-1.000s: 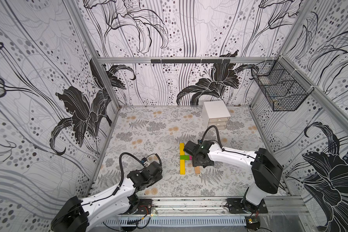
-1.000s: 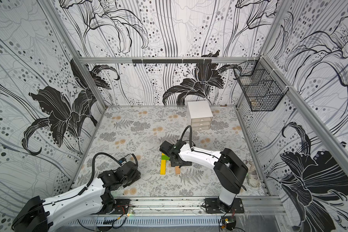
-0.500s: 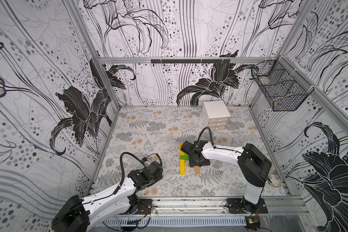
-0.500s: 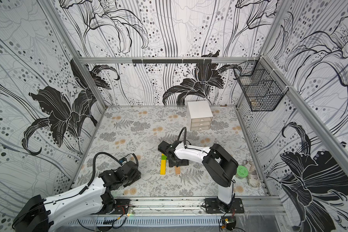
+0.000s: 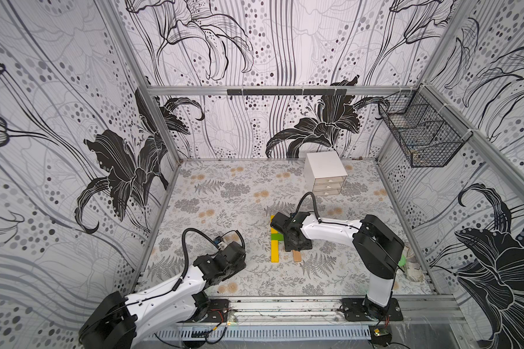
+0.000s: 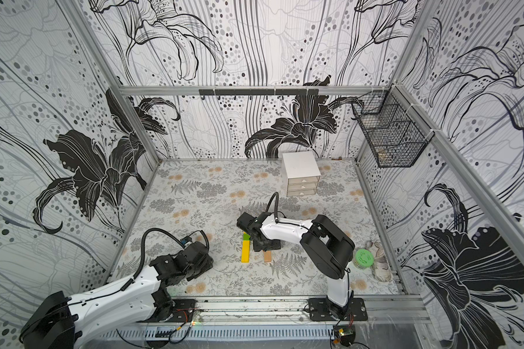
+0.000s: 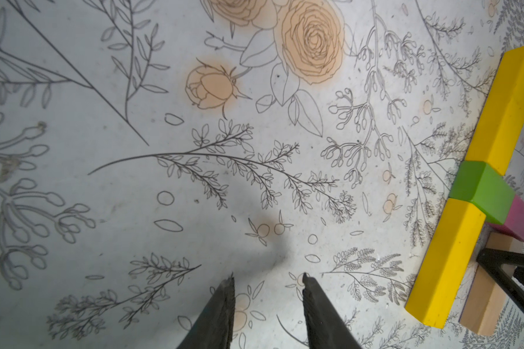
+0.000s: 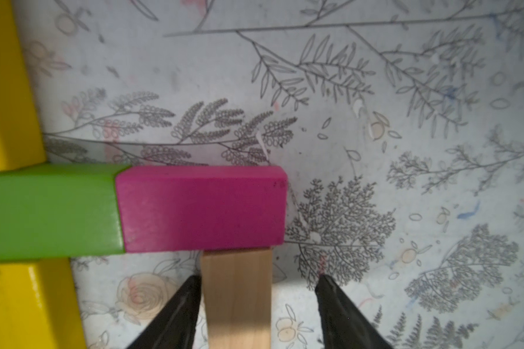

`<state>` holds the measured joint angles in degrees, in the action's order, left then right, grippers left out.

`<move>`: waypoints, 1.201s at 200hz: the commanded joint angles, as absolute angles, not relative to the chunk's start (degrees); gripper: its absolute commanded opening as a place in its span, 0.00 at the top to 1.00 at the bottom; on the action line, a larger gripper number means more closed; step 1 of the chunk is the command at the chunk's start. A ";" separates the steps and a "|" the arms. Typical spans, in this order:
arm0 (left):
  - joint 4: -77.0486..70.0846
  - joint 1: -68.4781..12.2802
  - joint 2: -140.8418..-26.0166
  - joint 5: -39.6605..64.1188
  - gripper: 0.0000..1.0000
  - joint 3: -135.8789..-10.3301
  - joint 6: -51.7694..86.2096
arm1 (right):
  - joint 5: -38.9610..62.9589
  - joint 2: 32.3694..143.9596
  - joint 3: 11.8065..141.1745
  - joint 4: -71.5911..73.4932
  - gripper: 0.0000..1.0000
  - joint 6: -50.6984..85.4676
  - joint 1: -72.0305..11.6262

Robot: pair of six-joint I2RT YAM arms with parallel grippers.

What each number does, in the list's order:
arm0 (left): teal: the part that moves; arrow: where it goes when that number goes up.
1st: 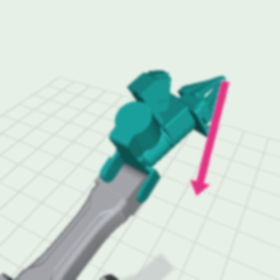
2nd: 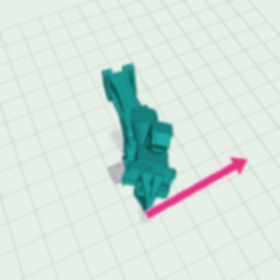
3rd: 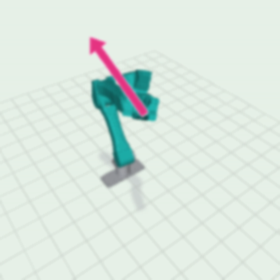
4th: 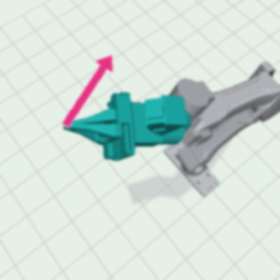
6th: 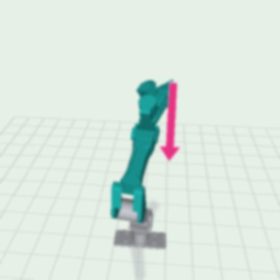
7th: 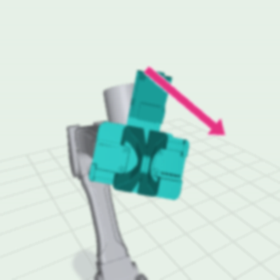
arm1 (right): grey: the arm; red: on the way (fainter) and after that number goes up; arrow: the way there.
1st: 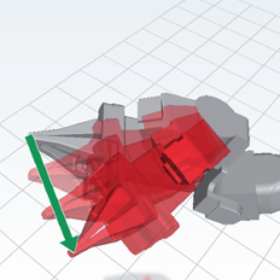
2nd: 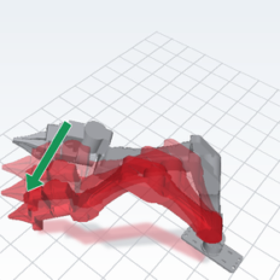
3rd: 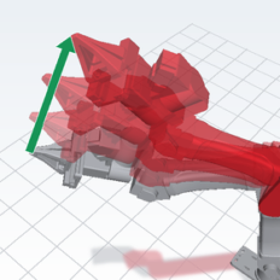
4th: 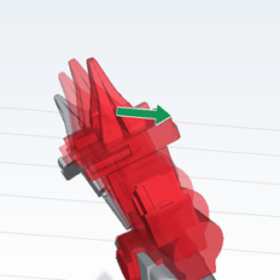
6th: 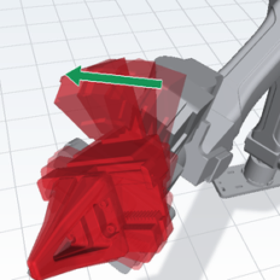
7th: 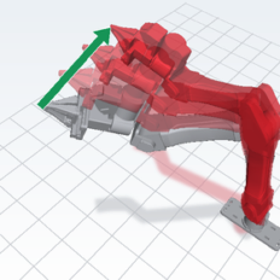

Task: Assemble the letter h with building blocks
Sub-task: Adjust the building block at the center of the board.

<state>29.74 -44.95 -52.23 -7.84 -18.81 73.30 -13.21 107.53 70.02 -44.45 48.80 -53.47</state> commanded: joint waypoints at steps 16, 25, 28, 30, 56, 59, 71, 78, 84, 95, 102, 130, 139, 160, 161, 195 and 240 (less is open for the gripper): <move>30.77 -44.77 -52.47 -7.21 0.59 -18.19 72.60 | -13.45 107.93 70.01 -44.80 0.42 49.91 -53.53; 30.80 -44.75 -52.47 -7.13 0.59 -18.18 72.67 | -13.53 107.98 69.94 -44.83 0.43 49.93 -53.53; 30.77 -44.75 -52.47 -7.12 0.59 -18.11 72.68 | -13.53 107.86 69.91 -44.86 0.43 49.92 -53.53; 30.74 -44.78 -52.43 -7.12 0.59 -18.11 72.69 | -13.60 107.87 69.95 -44.90 0.43 50.01 -53.53; 30.71 -44.80 -52.38 -7.09 0.59 -18.02 72.69 | -13.80 107.83 69.82 -44.90 0.43 50.12 -53.50; 30.74 -44.82 -52.36 -7.04 0.59 -18.02 72.64 | -13.80 107.81 69.80 -44.91 0.43 50.17 -53.52; 30.75 -44.82 -52.46 -7.10 0.59 -18.00 72.66 | -13.82 107.84 69.85 -44.96 0.43 50.15 -53.53; 30.68 -44.77 -52.41 -7.04 0.59 -18.01 72.68 | -13.89 107.84 69.82 -44.98 0.43 50.17 -53.53; 30.73 -44.78 -52.47 -7.06 0.59 -18.02 72.69 | -13.98 107.84 69.86 -44.93 0.43 50.09 -53.53; 30.59 -44.84 -52.46 -6.95 0.59 -17.89 72.68 | -14.15 107.85 69.87 -45.12 0.43 50.18 -53.53; 30.63 -44.78 -52.46 -6.94 0.59 -17.88 72.72 | -14.15 107.94 69.77 -45.12 0.43 50.27 -53.53; 30.59 -44.78 -52.30 -6.94 0.59 -17.75 72.91 | -14.24 107.92 69.67 -45.20 0.44 50.26 -53.53; 30.63 -44.76 -52.15 -6.86 0.59 -17.73 72.82 | -14.37 107.84 69.65 -45.29 0.44 50.27 -53.53; 30.63 -44.77 -52.16 -6.86 0.59 -17.66 72.86 | -14.48 107.73 69.54 -45.36 0.44 50.40 -53.52; 30.61 -44.80 -52.18 -6.86 0.59 -17.67 72.86 | -14.49 107.74 69.53 -45.35 0.44 50.38 -53.52; 30.54 -44.77 -52.18 -6.77 0.59 -17.67 72.86 | -14.66 108.01 69.71 -45.48 0.44 50.25 -53.53; 30.58 -44.82 -52.20 -6.72 0.60 -17.52 72.86 | -14.94 107.95 69.58 -45.71 0.44 50.60 -53.48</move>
<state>29.63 -44.95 -52.21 -7.42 -18.79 73.30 -13.30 107.53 70.02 -44.34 48.99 -53.47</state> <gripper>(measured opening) 0.405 0.557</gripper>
